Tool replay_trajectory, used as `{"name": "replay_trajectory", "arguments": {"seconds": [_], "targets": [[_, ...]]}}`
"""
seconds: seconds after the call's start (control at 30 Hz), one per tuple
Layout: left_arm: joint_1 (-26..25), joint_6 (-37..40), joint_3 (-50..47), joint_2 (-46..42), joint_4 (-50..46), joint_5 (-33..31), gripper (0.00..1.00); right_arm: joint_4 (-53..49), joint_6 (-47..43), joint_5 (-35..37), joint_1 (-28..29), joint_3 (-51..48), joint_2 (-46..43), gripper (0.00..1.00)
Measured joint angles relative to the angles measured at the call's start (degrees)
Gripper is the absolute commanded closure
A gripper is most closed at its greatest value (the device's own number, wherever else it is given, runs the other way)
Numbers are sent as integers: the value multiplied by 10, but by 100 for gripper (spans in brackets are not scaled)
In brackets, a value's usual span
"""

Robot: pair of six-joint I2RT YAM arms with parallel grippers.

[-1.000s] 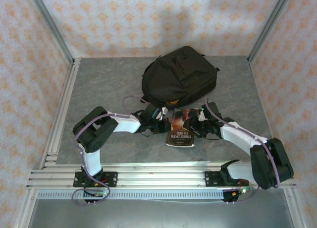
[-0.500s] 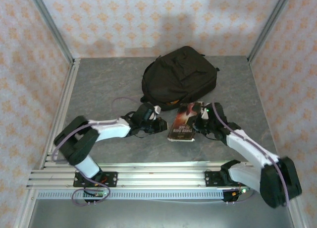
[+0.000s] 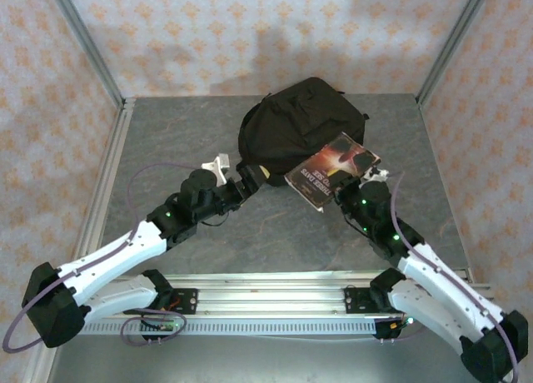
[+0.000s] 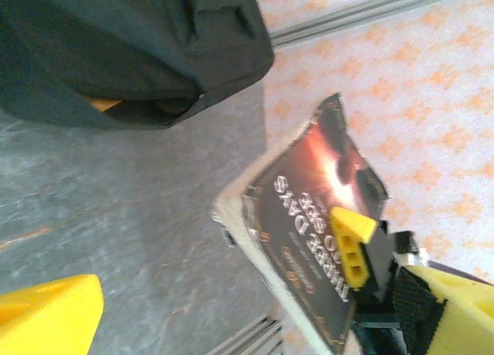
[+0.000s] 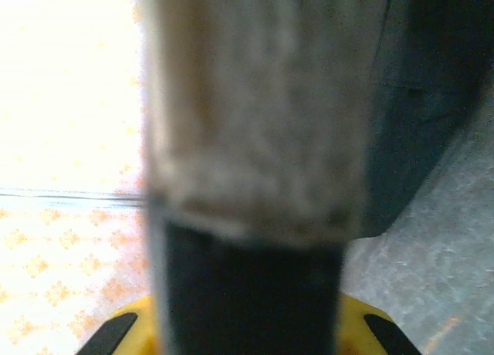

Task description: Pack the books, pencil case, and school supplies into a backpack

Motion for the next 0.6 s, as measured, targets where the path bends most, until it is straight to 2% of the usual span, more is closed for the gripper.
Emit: {"name": "replay_trajectory", "arguments": {"seconds": [0.33,0.6], "targets": [[-26,-108,-17,-13,82,-102,0,123,41,70,87,139,151,99],[-26,-117,-13,-9,162,-151,8,181,43,92,135,184,217,100]]}}
